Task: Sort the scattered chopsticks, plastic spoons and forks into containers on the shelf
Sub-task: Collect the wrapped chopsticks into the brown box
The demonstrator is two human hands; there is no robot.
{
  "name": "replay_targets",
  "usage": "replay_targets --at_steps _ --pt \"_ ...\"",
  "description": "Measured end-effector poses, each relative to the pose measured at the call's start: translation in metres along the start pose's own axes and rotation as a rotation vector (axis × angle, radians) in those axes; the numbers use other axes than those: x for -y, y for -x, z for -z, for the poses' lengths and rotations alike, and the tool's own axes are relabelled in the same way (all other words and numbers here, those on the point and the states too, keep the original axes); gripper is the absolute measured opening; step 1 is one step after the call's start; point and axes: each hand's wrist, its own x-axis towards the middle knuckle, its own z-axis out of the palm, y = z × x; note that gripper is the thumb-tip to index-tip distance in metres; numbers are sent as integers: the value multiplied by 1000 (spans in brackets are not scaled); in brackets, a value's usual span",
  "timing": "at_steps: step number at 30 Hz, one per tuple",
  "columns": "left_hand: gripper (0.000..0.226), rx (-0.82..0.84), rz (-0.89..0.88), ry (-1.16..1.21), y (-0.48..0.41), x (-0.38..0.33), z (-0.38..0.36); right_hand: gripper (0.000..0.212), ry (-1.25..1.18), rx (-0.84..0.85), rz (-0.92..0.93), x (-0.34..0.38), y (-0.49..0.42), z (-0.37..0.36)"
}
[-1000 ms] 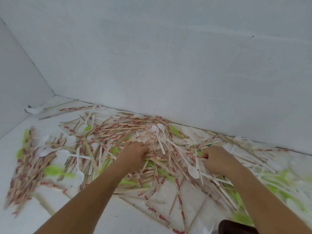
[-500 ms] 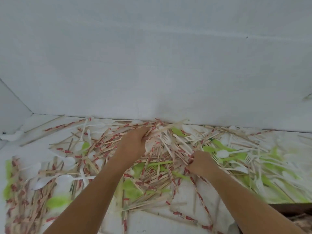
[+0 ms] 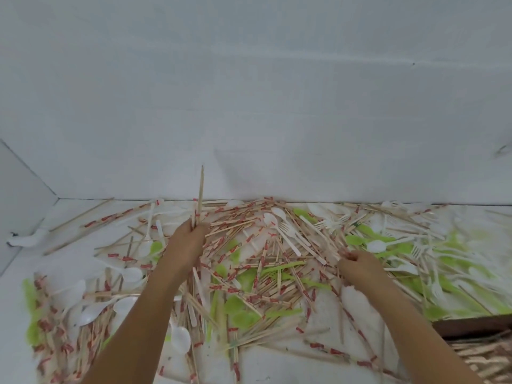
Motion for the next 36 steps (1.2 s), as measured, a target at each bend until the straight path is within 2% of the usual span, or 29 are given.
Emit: replay_targets --at_steps 3,5,6,8,10,13,14,15,17,20,22,25,28,32,36 --pt "40 -72 -84 -424 -4 7 -5 16 -85 -32 71 29 5 -29" --pt "46 -96 -125 -586 -14 5 -13 16 -42 -49 113 53 6 -52" --pt "43 -108 -148 -639 -20 3 -19 21 -1 -24 114 66 7 -63" --pt "34 -138 -217 -725 -36 1 -30 45 177 26 120 85 8 -82" --pt "46 -142 -263 -839 -53 1 -40 59 405 31 144 99 8 -96" --pt "84 -18 -240 -1023 -75 7 -48 34 518 36 166 109 6 -107" --pt "88 28 -233 -1094 -81 10 -49 25 514 42 155 110 5 -108" --pt "83 54 -237 -1151 -88 12 -50 19 510 49 145 108 2 -107" --pt "56 45 -266 -1208 -96 14 -50 12 486 61 128 104 -1 -102" --pt "32 17 -289 -1274 -101 10 -47 17 417 -5 136 94 -5 -89" --pt "29 20 -296 -1329 -101 6 -44 27 312 -46 136 88 -6 -75" --pt "29 -5 -307 -1402 -102 -3 -39 35 194 -2 96 81 -4 -49" --pt "28 -32 -323 -1427 -99 -12 -32 31 141 93 42 76 0 -24" --pt "16 -81 -375 -1562 -91 -22 -20 26 78 150 2 71 3 1" --pt "15 -33 -397 -1494 -83 -38 -7 17 110 224 27 71 5 17"
